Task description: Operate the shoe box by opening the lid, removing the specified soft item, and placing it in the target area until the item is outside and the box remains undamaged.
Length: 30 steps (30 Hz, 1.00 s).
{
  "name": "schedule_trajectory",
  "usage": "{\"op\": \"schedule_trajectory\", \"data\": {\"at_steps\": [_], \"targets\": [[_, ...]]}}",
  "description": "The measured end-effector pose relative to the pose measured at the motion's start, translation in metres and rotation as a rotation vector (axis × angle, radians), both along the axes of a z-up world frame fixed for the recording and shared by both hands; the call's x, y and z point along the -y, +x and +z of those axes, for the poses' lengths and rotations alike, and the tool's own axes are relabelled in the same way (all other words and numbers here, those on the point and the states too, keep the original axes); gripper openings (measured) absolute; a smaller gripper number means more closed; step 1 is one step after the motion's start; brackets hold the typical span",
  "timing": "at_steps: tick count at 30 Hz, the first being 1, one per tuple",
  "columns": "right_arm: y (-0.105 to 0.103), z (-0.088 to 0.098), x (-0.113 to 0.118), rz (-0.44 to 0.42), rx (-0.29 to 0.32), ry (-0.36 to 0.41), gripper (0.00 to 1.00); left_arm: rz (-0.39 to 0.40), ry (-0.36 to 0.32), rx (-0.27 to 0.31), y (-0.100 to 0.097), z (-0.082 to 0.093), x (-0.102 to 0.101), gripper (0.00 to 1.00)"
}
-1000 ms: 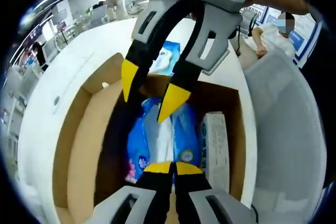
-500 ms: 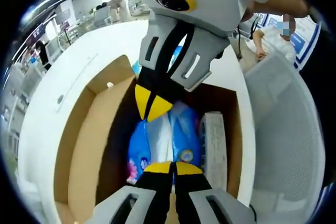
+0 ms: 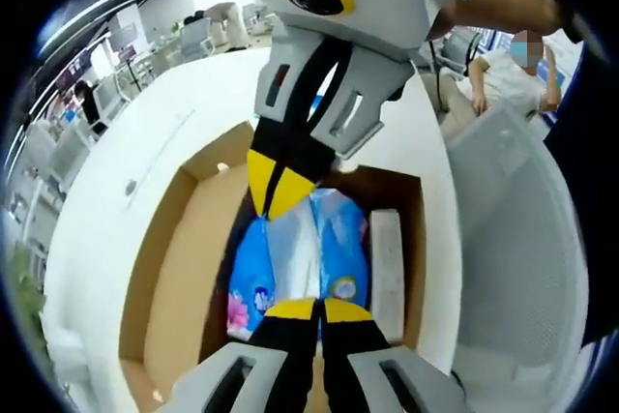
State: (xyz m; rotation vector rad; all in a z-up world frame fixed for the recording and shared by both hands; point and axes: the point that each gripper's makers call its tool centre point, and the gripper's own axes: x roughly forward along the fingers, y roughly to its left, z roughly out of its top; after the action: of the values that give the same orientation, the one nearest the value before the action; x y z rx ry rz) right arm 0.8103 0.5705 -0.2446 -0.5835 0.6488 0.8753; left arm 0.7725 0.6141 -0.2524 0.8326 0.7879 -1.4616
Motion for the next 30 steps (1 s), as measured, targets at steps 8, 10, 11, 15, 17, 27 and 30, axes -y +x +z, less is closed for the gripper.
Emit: {"op": "schedule_trajectory", "data": {"at_steps": [8, 10, 11, 15, 17, 27, 30], "targets": [[0.001, 0.018, 0.0, 0.021, 0.024, 0.005, 0.0, -0.008, -0.009, 0.009, -0.005, 0.021, 0.002, 0.0], [0.001, 0.024, 0.001, 0.022, 0.027, 0.011, 0.0, -0.006, -0.015, 0.006, -0.007, 0.026, 0.003, 0.0], [0.001, 0.027, 0.002, 0.024, 0.032, 0.012, 0.0, -0.005, -0.016, 0.005, -0.008, 0.028, 0.004, 0.0], [0.002, 0.038, 0.006, 0.025, 0.042, 0.02, 0.0, 0.003, -0.024, -0.001, -0.011, 0.039, 0.008, 0.0], [0.002, 0.042, 0.008, 0.022, 0.045, 0.023, 0.0, 0.006, -0.03, -0.006, -0.013, 0.045, 0.012, 0.0], [0.002, 0.064, 0.034, -0.022, 0.064, 0.06, 0.0, -0.013, -0.058, -0.021, -0.022, 0.069, 0.037, 0.0], [-0.002, 0.071, 0.042, -0.033, 0.074, 0.058, 0.0, -0.022, -0.072, -0.024, -0.023, 0.075, 0.046, 0.0]]}}
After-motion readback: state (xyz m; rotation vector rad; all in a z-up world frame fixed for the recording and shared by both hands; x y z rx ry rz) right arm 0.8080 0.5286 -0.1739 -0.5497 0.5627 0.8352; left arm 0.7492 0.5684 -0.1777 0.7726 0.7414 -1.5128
